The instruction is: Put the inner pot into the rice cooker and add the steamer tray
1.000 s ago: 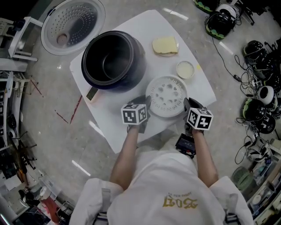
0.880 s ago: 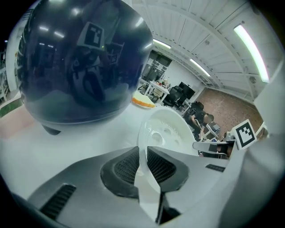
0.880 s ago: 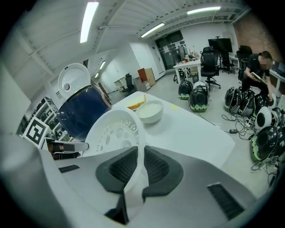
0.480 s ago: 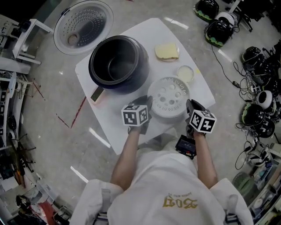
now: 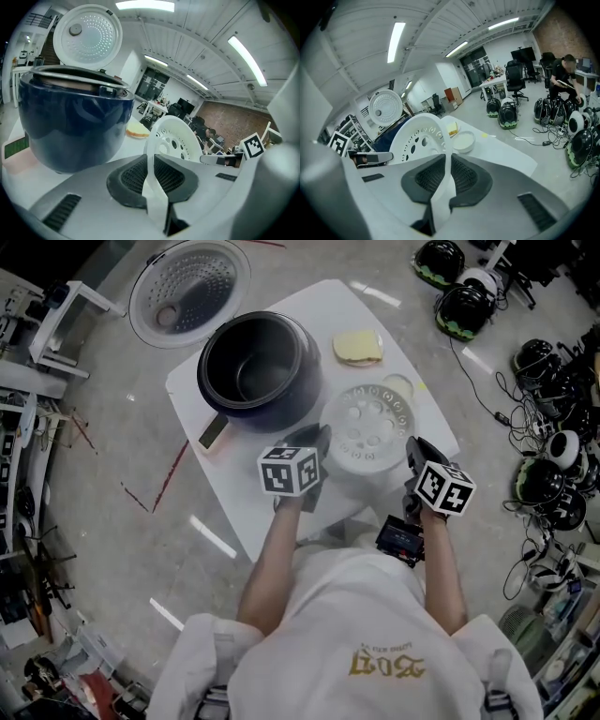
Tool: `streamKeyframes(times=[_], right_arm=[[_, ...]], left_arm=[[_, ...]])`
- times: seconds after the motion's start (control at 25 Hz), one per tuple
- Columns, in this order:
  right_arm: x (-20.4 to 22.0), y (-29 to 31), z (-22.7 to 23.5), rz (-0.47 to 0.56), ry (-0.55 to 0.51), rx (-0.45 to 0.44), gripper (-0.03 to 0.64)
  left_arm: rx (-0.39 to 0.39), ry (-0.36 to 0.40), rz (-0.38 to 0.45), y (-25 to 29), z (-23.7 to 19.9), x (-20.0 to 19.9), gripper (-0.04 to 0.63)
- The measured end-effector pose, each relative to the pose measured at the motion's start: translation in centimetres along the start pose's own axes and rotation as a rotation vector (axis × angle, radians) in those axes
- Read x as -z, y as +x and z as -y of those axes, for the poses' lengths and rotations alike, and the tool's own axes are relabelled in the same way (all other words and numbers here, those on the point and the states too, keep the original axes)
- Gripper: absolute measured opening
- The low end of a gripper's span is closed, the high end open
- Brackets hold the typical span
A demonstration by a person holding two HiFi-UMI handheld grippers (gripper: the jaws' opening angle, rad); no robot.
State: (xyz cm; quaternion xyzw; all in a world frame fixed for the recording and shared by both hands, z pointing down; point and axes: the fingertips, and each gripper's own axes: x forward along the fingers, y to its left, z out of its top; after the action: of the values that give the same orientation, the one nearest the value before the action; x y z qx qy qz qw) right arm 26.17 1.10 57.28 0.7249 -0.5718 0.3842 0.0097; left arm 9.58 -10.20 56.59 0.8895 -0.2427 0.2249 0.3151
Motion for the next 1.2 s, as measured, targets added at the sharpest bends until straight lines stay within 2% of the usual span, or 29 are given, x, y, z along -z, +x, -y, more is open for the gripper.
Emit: streamKeyframes(times=[0.4,0.8,1.2], right_arm=[[-3.0,-0.9,-2.3,0.063,-0.001,-0.03,0.048],[-6.7,-1.8,-4.2,0.128,-0.016,-0.096,0.048],[-11.5,-1.7,-8.9,0.183,0.004,-0.228,0.048]], left_arm=[[0.02,0.02,0.08,-2.5,0.8,-3.8,0.057],[0.023,0.0,0.2,-4.6,1.9,-7.4,0.055],[0.001,-0.018,0.348,-8.8,1.4,-12.1,0.052]])
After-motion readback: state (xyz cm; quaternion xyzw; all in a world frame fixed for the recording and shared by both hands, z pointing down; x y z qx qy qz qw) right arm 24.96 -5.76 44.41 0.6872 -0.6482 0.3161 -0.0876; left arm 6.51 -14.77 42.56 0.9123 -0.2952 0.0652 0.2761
